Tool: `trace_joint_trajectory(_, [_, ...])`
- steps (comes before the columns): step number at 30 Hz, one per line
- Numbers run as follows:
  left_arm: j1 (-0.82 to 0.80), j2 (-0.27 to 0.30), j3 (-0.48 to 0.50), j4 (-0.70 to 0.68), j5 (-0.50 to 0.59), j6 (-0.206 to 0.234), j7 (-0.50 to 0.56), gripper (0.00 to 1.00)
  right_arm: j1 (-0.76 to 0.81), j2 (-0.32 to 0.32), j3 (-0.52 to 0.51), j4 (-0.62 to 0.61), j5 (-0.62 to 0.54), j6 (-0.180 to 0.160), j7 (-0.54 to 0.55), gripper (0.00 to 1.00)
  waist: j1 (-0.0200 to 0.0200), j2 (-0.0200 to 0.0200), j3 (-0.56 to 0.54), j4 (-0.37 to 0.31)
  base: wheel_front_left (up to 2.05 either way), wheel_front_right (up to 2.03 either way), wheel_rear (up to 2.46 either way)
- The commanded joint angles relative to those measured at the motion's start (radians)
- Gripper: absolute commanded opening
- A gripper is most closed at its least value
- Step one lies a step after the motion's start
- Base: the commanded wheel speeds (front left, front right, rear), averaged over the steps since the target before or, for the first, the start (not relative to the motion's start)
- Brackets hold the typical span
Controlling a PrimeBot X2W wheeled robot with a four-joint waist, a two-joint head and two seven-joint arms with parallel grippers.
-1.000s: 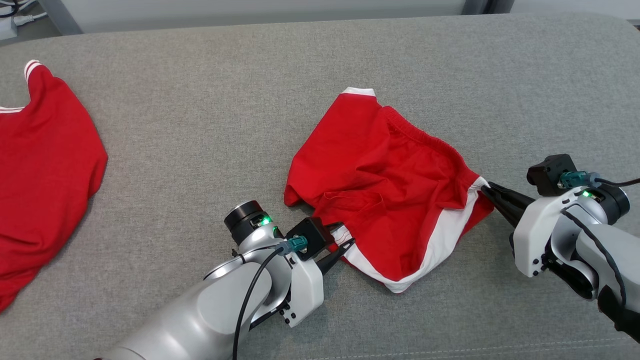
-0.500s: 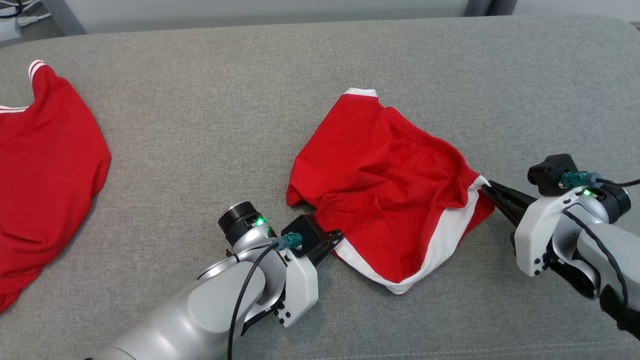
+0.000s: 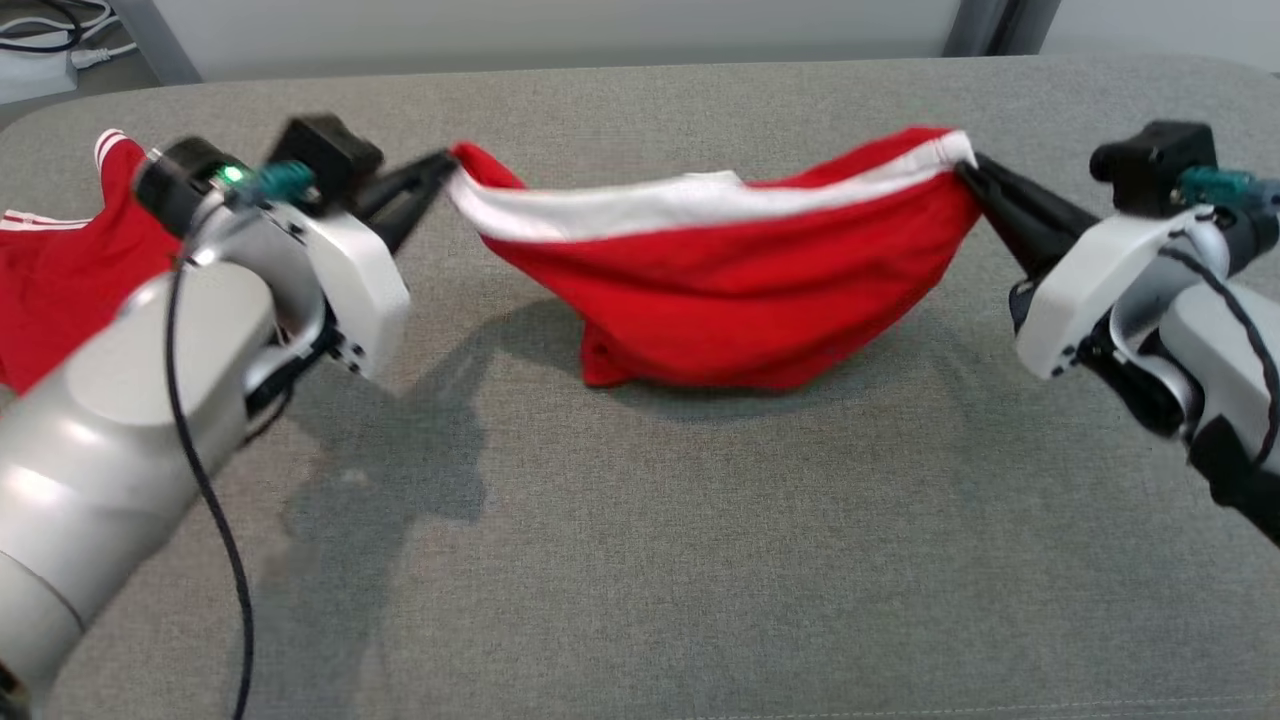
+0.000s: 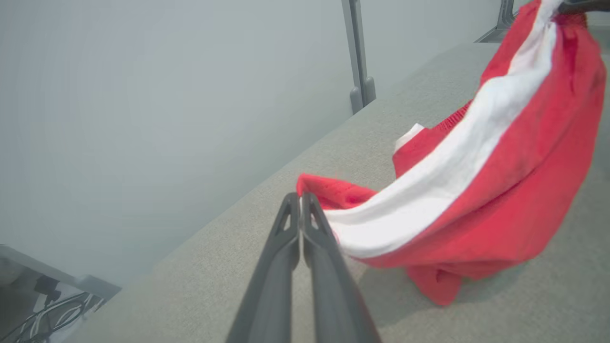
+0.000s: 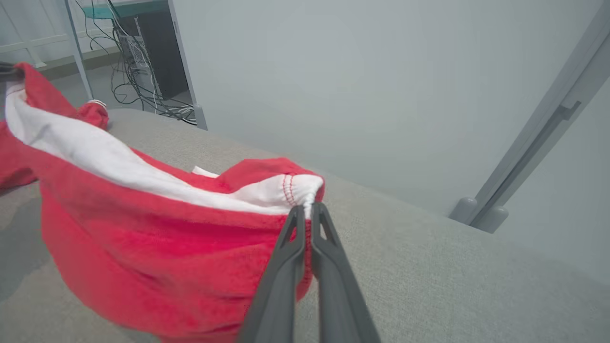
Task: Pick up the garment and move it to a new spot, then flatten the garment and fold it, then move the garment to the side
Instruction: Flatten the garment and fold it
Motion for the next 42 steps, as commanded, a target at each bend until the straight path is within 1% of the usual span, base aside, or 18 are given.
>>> trace_joint_trajectory(1, [-0.079,0.042,0.043,-0.003,-0.019,0.0,-0.003,0.0,-0.024,-0.009,-0.018,-0.005,-0.006,0.0,-0.021,0.0,0.0,0.0,0.0,0.0,0.0,0.0,0.0])
trace_joint_trajectory(5, [-0.192,0.094,0.074,0.027,-0.031,0.0,-0.031,0.0,-0.123,0.016,-0.085,0.034,-0.033,0.0,-0.035,0.0,0.0,0.0,-0.002,-0.002,0.0,0.0,0.0])
trace_joint_trajectory(8, [-0.257,0.11,0.119,0.059,-0.032,0.0,-0.055,0.0,-0.169,0.041,-0.136,0.059,-0.047,0.0,-0.039,0.0,0.0,0.0,-0.006,-0.005,0.0,0.0,0.0])
trace_joint_trajectory(11, [-0.276,0.119,0.169,0.075,-0.04,0.0,-0.065,0.0,-0.171,0.059,-0.155,0.043,-0.023,0.0,-0.04,0.0,0.0,0.0,-0.008,-0.007,0.0,0.0,0.0])
trace_joint_trajectory(13, [-0.25,0.125,0.187,0.073,-0.052,0.0,-0.066,0.0,-0.141,0.059,-0.144,0.0,0.021,0.0,-0.03,0.0,0.0,0.0,-0.009,-0.006,0.0,0.0,0.0])
trace_joint_trajectory(15, [-0.189,0.132,0.178,0.055,-0.075,0.0,-0.067,0.0,-0.1,0.036,-0.11,-0.055,0.063,0.0,0.001,0.0,0.0,0.0,-0.009,-0.003,0.0,0.0,0.0])
trace_joint_trajectory(18, [-0.065,0.149,0.159,0.005,-0.163,0.0,-0.019,0.0,-0.026,-0.026,-0.044,-0.149,0.128,0.0,0.077,0.0,0.0,0.0,-0.008,0.004,0.0,0.0,0.0])
trace_joint_trajectory(19, [-0.023,0.158,0.153,-0.016,-0.197,0.0,0.007,0.0,-0.002,-0.05,-0.023,-0.177,0.148,0.0,0.104,0.0,0.0,0.0,-0.006,0.007,0.0,0.0,0.0])
trace_joint_trajectory(20, [0.063,0.174,0.152,-0.071,-0.288,0.0,0.062,0.0,0.037,-0.092,0.01,-0.229,0.184,0.0,0.146,0.0,0.0,0.0,-0.004,0.01,0.0,0.0,0.0])
trace_joint_trajectory(21, [0.095,0.19,0.146,-0.096,-0.311,0.0,0.08,0.0,0.054,-0.111,0.022,-0.253,0.2,0.0,0.161,0.0,0.0,0.0,-0.002,0.011,0.0,0.0,0.0])
trace_joint_trajectory(23, [0.154,0.217,0.136,-0.136,-0.343,0.0,0.097,0.0,0.082,-0.137,0.039,-0.297,0.222,0.0,0.179,0.0,0.0,0.0,-0.001,0.013,0.0,0.0,0.0])
trace_joint_trajectory(26, [0.243,0.235,0.141,-0.207,-0.405,0.004,0.102,0.0,0.126,-0.156,0.049,-0.361,0.259,0.0,0.185,0.0,0.0,0.0,-0.007,0.014,0.0,0.0,0.0])
trace_joint_trajectory(29, [0.324,0.253,0.168,-0.299,-0.469,0.032,0.075,0.0,0.167,-0.172,0.058,-0.418,0.29,0.0,0.2,0.0,0.0,0.0,-0.017,0.016,0.0,0.0,0.0])
trace_joint_trajectory(31, [0.369,0.268,0.177,-0.36,-0.485,0.061,0.049,0.0,0.191,-0.179,0.063,-0.442,0.296,0.0,0.203,0.0,0.0,0.0,-0.026,0.019,0.0,0.0,0.0])
trace_joint_trajectory(35, [0.45,0.274,0.21,-0.46,-0.527,0.114,-0.013,0.0,0.236,-0.174,0.053,-0.477,0.297,0.0,0.156,0.0,0.0,0.0,-0.043,0.028,0.0,0.0,0.0])
trace_joint_trajectory(39, [0.515,0.249,0.234,-0.499,-0.523,0.167,-0.051,0.0,0.284,-0.155,0.041,-0.468,0.282,0.0,0.102,0.0,0.0,0.0,-0.067,0.034,0.0,0.0,0.0])
trace_joint_trajectory(42, [0.565,0.207,0.255,-0.51,-0.519,0.187,-0.062,0.0,0.32,-0.131,0.028,-0.453,0.277,0.0,0.064,0.0,0.0,0.0,-0.085,0.034,0.0,0.0,0.0])
